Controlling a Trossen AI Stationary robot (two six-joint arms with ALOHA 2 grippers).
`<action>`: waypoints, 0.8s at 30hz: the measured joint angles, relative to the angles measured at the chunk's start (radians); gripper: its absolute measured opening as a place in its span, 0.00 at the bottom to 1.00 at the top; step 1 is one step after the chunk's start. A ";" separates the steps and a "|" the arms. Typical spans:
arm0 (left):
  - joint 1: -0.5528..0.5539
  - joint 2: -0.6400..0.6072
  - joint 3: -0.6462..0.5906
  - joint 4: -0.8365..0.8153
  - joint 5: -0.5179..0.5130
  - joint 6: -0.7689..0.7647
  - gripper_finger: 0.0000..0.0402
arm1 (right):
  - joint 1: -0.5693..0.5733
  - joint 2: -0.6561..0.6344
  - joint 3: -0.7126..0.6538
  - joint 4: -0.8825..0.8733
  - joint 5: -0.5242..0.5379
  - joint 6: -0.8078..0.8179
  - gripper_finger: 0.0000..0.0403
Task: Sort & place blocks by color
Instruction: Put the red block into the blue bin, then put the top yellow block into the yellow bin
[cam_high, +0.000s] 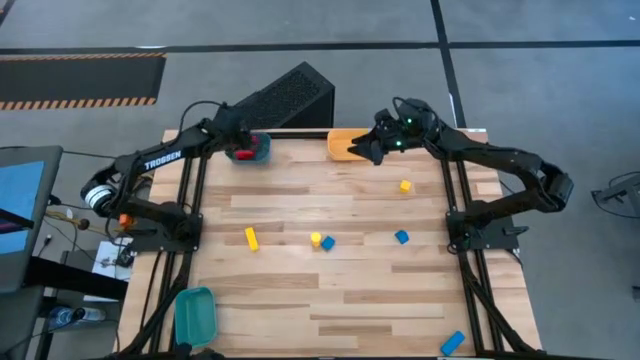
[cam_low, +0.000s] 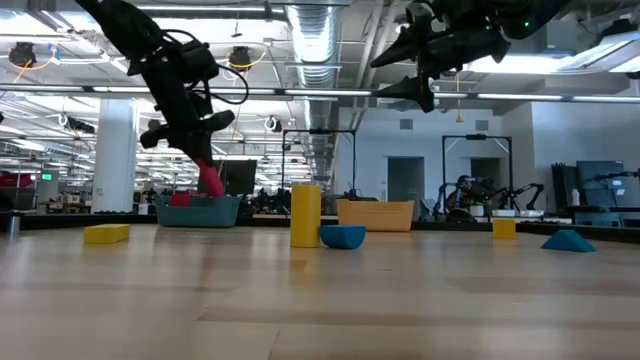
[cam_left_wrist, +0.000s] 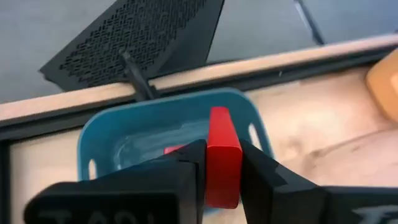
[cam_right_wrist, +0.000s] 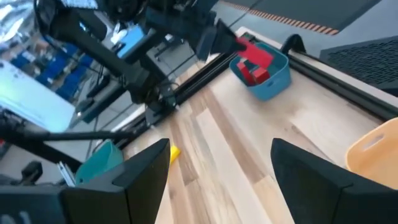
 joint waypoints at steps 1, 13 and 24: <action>0.005 0.000 -0.002 0.008 0.008 -0.004 0.17 | 0.005 0.000 0.000 -0.004 0.000 -0.008 0.73; 0.066 0.052 0.011 0.011 0.188 -0.099 0.55 | 0.016 0.000 0.000 -0.076 -0.001 -0.065 0.73; -0.021 0.030 0.252 0.111 0.200 -0.111 0.57 | 0.043 0.001 0.000 -0.285 0.053 -0.140 0.73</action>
